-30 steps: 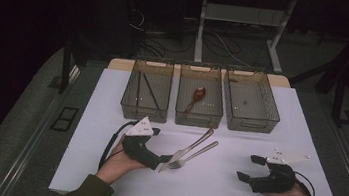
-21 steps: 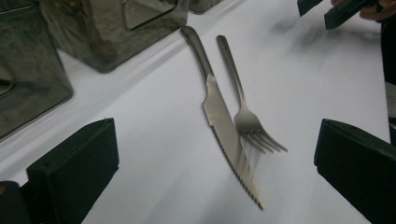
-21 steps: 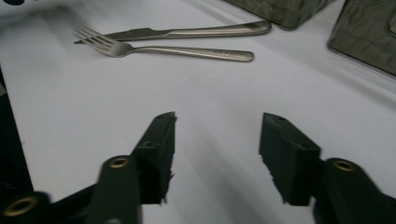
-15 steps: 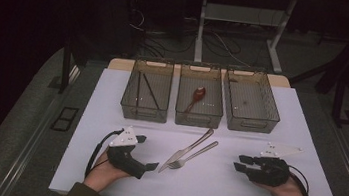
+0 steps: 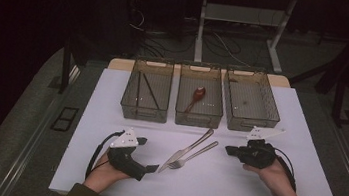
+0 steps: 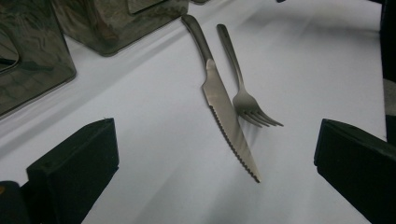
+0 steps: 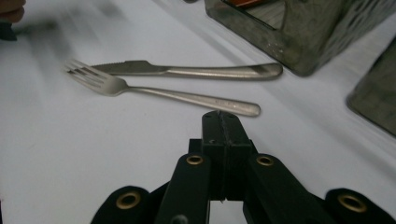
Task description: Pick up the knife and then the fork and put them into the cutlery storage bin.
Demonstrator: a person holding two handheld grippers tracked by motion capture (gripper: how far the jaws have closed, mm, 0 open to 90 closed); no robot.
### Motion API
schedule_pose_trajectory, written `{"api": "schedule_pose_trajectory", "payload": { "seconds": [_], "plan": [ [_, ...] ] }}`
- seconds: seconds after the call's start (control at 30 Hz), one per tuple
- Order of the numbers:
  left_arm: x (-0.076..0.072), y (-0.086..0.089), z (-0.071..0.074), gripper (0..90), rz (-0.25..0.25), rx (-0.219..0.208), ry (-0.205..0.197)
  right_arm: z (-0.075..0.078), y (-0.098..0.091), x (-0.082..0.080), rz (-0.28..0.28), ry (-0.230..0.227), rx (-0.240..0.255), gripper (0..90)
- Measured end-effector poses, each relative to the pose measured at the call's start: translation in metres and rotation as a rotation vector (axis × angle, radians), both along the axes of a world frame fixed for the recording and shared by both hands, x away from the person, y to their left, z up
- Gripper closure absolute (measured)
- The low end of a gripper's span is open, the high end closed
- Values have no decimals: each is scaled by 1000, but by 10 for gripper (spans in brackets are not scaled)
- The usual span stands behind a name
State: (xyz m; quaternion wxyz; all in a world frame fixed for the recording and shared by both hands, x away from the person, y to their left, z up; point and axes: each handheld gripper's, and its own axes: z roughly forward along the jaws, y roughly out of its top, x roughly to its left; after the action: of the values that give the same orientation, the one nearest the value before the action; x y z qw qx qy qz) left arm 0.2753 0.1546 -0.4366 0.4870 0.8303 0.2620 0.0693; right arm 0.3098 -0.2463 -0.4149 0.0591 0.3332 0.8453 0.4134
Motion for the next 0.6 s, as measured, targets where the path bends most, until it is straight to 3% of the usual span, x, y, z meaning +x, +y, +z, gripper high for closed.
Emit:
{"api": "schedule_pose_trajectory", "payload": {
  "seconds": [0.3, 0.6],
  "plan": [
    [1, 2, -1, 0, 5, 11, -6, -3, 26, 24, 29, 1, -24, 887],
    [1, 2, 0, 0, 6, 4, -3, -16, 46, 48, 35, 27, -66, 888]
  ]
}}
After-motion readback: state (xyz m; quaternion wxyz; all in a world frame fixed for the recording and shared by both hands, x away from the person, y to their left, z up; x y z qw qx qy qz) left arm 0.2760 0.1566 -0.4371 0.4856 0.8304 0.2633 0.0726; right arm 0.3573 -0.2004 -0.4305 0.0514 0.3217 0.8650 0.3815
